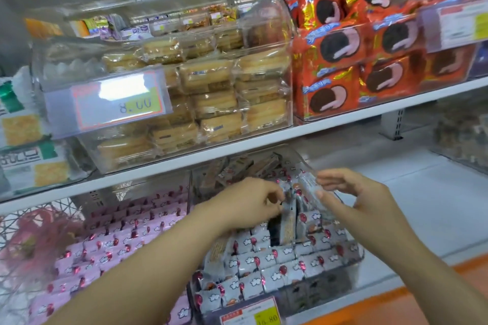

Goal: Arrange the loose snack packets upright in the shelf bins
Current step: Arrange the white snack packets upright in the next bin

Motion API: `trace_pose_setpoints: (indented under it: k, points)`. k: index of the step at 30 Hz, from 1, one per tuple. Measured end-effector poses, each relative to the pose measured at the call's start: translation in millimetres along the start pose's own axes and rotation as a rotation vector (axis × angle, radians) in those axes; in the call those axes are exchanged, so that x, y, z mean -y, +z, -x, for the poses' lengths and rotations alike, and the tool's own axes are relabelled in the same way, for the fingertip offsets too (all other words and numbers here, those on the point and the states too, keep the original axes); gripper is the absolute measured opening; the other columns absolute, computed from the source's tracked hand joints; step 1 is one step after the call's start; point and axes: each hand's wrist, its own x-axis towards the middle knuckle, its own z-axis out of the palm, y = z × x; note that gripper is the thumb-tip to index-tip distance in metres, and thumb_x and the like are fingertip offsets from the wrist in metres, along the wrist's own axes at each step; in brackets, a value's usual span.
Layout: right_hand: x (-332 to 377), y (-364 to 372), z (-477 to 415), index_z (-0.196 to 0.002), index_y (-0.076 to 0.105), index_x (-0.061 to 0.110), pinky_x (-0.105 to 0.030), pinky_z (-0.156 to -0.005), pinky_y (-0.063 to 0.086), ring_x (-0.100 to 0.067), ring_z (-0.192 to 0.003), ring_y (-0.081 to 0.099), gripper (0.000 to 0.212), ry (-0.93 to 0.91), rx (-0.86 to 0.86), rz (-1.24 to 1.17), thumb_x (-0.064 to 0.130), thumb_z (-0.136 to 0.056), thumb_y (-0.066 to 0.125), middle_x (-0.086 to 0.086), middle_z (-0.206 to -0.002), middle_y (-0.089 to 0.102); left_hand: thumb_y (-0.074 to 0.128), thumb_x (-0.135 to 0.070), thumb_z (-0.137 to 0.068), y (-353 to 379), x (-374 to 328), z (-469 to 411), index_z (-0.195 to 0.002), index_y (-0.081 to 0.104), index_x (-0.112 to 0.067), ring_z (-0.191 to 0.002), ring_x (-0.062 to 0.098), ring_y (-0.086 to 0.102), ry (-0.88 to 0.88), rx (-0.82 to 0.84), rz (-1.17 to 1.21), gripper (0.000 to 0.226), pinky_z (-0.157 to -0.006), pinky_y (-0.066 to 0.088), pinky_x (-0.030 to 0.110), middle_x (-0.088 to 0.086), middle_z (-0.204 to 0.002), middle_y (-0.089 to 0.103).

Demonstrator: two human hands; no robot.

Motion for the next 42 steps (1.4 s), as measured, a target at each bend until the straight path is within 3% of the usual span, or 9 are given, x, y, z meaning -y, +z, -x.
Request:
trace_pose_setpoints:
  k: [5, 12, 18, 22, 27, 33, 35, 39, 42]
  points:
    - [-8.8, -12.6, 0.3, -0.092, 0.059, 0.04, -0.001, -0.067, 0.039, 0.016, -0.092, 0.055, 0.025, 0.018, -0.031, -0.004, 0.019, -0.083, 0.069, 0.022, -0.091, 0.065, 0.057, -0.027, -0.09, 19.3, -4.7, -44.1, -0.11, 0.061, -0.026, -0.087, 0.016, 0.057, -0.013, 0.053, -0.069, 0.02, -0.075, 0.047, 0.03, -0.006, -0.095, 0.059]
    - [-12.8, -16.8, -4.3, -0.091, 0.059, 0.04, -0.002, -0.067, 0.04, 0.013, -0.09, 0.057, 0.025, 0.017, -0.039, 0.003, 0.018, -0.082, 0.069, 0.023, -0.089, 0.065, 0.055, -0.029, -0.088, 23.1, -8.9, -58.4, -0.105, 0.057, -0.025, -0.091, 0.021, 0.058, -0.008, 0.006, -0.266, 0.018, -0.075, 0.053, 0.037, -0.001, -0.103, 0.063]
    - [-10.2, -11.8, -3.9, -0.091, 0.059, 0.042, -0.005, -0.066, 0.042, 0.012, -0.088, 0.058, 0.025, 0.029, -0.031, -0.005, 0.02, -0.083, 0.068, 0.022, -0.093, 0.065, 0.058, -0.04, -0.089, 24.7, -15.8, -55.6, -0.125, 0.052, -0.028, -0.097, 0.022, 0.058, 0.05, 0.061, -0.45, 0.038, -0.07, 0.043, 0.03, 0.001, -0.114, 0.062]
    - [-10.8, -10.5, -3.7, -0.094, 0.062, 0.039, -0.004, -0.065, 0.042, 0.012, -0.086, 0.059, 0.021, 0.033, -0.027, 0.005, 0.021, -0.083, 0.068, 0.022, -0.094, 0.066, 0.06, -0.038, -0.088, 23.1, -13.0, -53.8, -0.116, 0.053, -0.025, -0.085, 0.017, 0.05, 0.059, 0.062, -0.38, 0.032, -0.069, 0.04, 0.029, -0.006, -0.095, 0.055]
    - [-9.8, -11.0, -3.4, -0.094, 0.061, 0.039, -0.006, -0.066, 0.043, 0.012, -0.086, 0.059, 0.022, 0.031, -0.026, 0.007, 0.021, -0.083, 0.068, 0.022, -0.093, 0.065, 0.061, -0.043, -0.085, 30.2, -5.5, -55.3, -0.114, 0.059, -0.019, -0.101, 0.022, 0.053, 0.062, 0.139, -0.396, 0.038, -0.081, 0.049, 0.038, 0.0, -0.106, 0.053]
    - [-10.1, -12.5, -2.1, -0.093, 0.06, 0.042, -0.007, -0.068, 0.044, 0.012, -0.086, 0.058, 0.023, 0.038, -0.017, 0.002, 0.023, -0.084, 0.068, 0.023, -0.094, 0.065, 0.07, -0.04, -0.081, 22.8, -3.6, -52.4, -0.113, 0.06, -0.028, -0.098, 0.018, 0.051, 0.055, 0.208, -0.238, 0.035, -0.086, 0.047, 0.035, -0.007, -0.095, 0.053]
    - [-10.6, -12.8, -2.6, -0.093, 0.06, 0.041, -0.006, -0.068, 0.043, 0.012, -0.086, 0.058, 0.022, 0.037, -0.017, 0.006, 0.023, -0.084, 0.068, 0.023, -0.094, 0.065, 0.071, -0.034, -0.081, 20.3, -1.4, -48.0, -0.109, 0.059, -0.027, -0.091, 0.016, 0.053, 0.044, 0.217, -0.158, 0.031, -0.08, 0.047, 0.032, -0.01, -0.087, 0.053]
    - [-11.0, -11.5, -3.0, -0.093, 0.059, 0.042, -0.004, -0.067, 0.042, 0.013, -0.087, 0.058, 0.024, 0.036, -0.008, 0.008, 0.022, -0.084, 0.068, 0.024, -0.094, 0.064, 0.072, -0.031, -0.082, 13.1, 4.8, -34.0, -0.108, 0.056, -0.03, -0.1, 0.015, 0.055, 0.006, 0.196, -0.036, 0.03, -0.086, 0.046, 0.033, -0.007, -0.109, 0.058]
    - [-12.2, -10.5, -2.6, -0.094, 0.059, 0.043, -0.004, -0.072, 0.044, 0.012, -0.089, 0.058, 0.023, 0.045, 0.011, 0.008, 0.023, -0.084, 0.068, 0.024, -0.095, 0.065, 0.068, -0.033, -0.085, -0.3, 10.1, -17.0, -0.103, 0.055, -0.036, -0.102, 0.013, 0.059, -0.015, 0.084, 0.095, 0.021, -0.09, 0.048, 0.032, -0.016, -0.115, 0.057]
